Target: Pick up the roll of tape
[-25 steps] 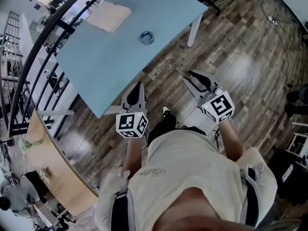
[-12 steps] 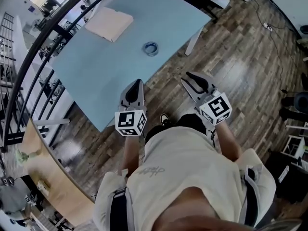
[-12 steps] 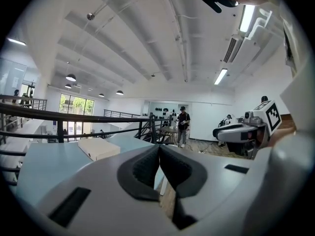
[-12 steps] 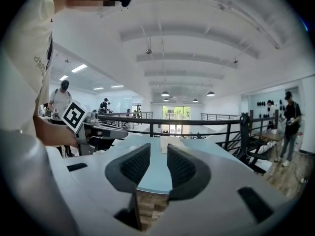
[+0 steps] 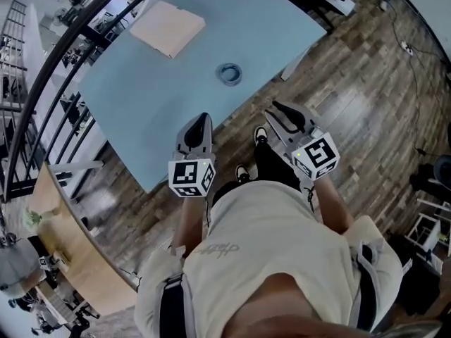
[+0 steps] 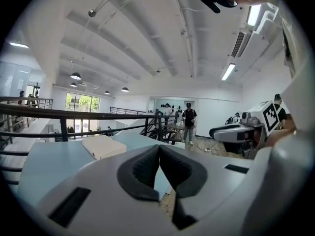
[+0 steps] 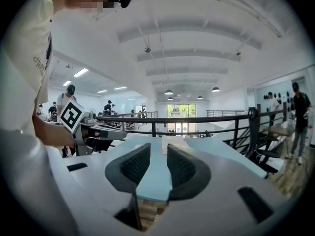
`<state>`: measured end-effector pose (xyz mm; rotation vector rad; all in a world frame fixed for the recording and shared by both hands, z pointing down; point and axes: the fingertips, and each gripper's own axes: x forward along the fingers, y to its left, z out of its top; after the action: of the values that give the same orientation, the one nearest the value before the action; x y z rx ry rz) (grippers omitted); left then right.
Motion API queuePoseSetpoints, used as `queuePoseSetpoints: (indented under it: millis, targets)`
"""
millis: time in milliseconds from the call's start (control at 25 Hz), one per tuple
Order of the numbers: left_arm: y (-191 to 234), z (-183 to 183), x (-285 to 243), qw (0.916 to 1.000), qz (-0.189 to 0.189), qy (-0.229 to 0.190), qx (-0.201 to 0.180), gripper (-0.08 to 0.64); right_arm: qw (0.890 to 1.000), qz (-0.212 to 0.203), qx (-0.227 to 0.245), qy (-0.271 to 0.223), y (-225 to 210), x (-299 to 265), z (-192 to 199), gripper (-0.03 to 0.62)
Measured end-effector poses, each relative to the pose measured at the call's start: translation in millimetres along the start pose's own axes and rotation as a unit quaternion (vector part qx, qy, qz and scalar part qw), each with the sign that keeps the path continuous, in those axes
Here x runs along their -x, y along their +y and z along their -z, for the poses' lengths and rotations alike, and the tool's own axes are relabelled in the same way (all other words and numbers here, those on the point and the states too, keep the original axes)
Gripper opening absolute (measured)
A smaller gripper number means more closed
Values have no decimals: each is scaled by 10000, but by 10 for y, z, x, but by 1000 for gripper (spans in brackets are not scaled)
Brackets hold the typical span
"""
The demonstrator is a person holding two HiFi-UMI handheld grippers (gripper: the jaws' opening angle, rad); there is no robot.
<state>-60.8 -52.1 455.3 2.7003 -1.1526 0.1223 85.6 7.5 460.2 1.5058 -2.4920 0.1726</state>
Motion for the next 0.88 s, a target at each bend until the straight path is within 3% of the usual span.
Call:
queuePoseSetpoints:
  millis: [560, 880]
  targets:
    - [541, -353, -1006, 9948, -1022, -34, 25, 20, 9923, -1181, 369, -42, -914, -1086, -183, 115]
    - [802, -308, -1118, 9837, -1790, 86, 175, 20, 9802, -1917, 457, 195, -1066, -1534, -196, 114]
